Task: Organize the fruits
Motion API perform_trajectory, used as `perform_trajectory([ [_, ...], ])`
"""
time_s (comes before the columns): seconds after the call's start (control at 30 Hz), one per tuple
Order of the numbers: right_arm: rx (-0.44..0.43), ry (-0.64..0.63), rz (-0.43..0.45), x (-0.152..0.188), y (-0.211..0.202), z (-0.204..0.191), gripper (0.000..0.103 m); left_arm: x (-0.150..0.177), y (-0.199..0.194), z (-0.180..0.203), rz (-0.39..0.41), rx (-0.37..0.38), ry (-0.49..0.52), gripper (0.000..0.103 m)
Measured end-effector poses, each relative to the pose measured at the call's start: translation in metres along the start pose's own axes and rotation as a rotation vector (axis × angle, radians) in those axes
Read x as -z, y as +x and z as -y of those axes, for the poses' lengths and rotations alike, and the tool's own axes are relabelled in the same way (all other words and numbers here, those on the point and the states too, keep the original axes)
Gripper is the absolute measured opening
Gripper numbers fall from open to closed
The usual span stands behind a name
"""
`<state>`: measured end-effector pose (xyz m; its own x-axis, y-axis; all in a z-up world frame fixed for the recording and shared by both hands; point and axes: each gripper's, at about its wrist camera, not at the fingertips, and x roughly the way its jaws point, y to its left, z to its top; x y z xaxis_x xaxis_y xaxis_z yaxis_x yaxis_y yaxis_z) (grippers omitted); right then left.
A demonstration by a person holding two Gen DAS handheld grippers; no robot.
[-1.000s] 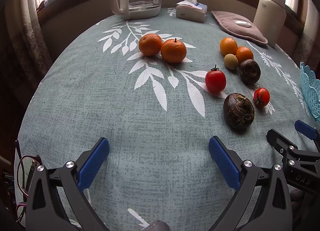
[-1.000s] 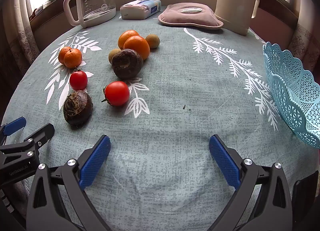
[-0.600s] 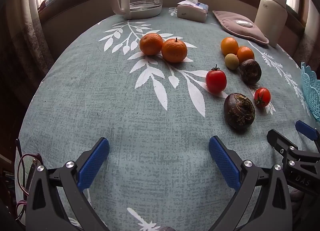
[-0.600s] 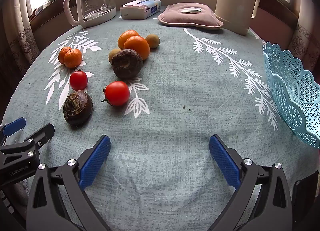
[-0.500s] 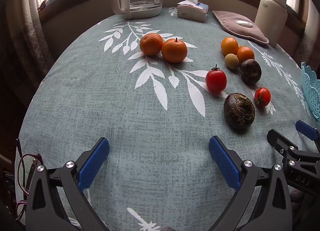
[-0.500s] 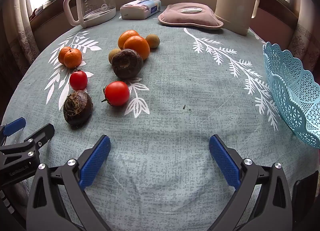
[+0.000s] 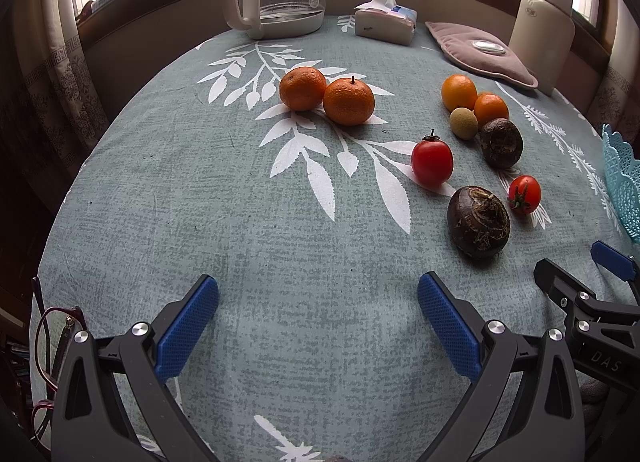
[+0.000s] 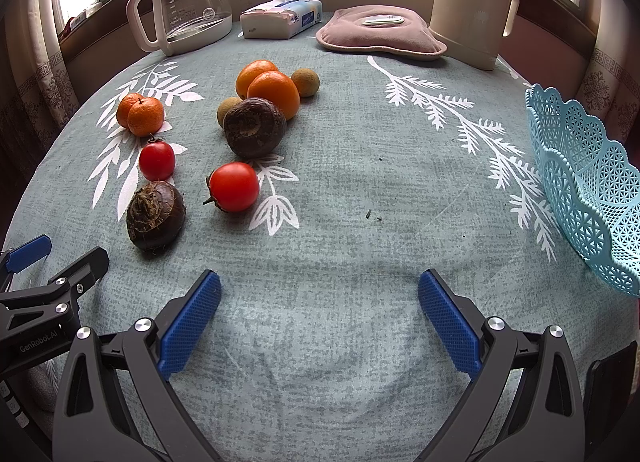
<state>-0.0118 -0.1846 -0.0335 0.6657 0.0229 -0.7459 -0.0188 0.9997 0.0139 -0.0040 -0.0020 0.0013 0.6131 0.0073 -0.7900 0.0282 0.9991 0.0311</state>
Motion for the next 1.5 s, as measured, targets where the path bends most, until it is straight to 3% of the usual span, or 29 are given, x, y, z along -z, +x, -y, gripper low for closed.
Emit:
perform_trajectory([
  [0.8, -0.005, -0.006, -0.009, -0.0006, 0.0031, -0.0008, 0.101, -0.0003, 0.0003, 0.0000, 0.000, -0.002, 0.000, 0.098],
  [1.5, -0.090, -0.016, -0.032, -0.0052, -0.0002, 0.0079, 0.101, -0.0017, 0.0000, -0.0037, -0.002, 0.023, 0.010, 0.098],
])
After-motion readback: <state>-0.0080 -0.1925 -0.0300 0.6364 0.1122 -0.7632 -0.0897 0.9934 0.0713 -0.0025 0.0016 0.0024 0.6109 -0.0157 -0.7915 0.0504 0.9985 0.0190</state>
